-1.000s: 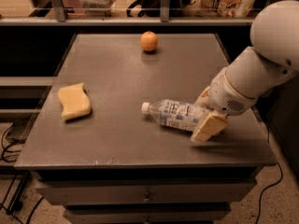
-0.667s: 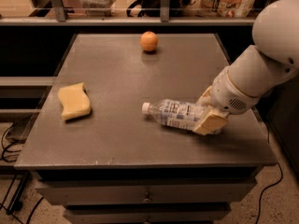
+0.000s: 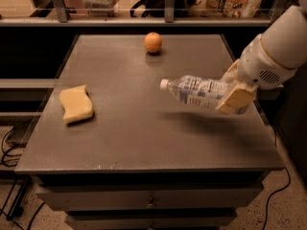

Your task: Move blue plastic bottle near orange

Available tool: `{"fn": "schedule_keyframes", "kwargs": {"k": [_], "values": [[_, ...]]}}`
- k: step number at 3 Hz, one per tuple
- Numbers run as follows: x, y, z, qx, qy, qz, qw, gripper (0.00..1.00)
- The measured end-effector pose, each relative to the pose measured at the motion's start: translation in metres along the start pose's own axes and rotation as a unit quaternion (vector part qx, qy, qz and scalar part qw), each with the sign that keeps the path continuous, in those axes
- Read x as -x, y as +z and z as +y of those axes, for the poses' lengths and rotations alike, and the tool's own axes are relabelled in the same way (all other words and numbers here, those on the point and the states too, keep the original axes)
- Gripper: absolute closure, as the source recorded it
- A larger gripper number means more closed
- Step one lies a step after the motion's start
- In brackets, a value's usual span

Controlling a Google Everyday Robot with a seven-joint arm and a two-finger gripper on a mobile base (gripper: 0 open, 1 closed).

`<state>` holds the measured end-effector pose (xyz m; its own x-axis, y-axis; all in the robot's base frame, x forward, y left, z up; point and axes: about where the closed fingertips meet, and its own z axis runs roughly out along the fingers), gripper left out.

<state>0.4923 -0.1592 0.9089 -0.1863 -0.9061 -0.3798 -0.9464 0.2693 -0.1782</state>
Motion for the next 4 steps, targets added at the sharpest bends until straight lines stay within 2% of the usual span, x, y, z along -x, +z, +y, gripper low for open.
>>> {"fn": "schedule_keyframes", "kwargs": {"k": [1,2,3,4], "values": [[0.004,-0.011,-0.008,-0.012,0.001,-0.003,0.9999,1.0],[0.003,-0.009,-0.007,-0.011,0.005,-0.002,0.9999,1.0],[-0.009,-0.004,-0.019,-0.029,0.061,-0.011,0.9977,1.0],[-0.031,0.005,-0.046,-0.059,0.152,-0.021,0.9864,1.0]]}}
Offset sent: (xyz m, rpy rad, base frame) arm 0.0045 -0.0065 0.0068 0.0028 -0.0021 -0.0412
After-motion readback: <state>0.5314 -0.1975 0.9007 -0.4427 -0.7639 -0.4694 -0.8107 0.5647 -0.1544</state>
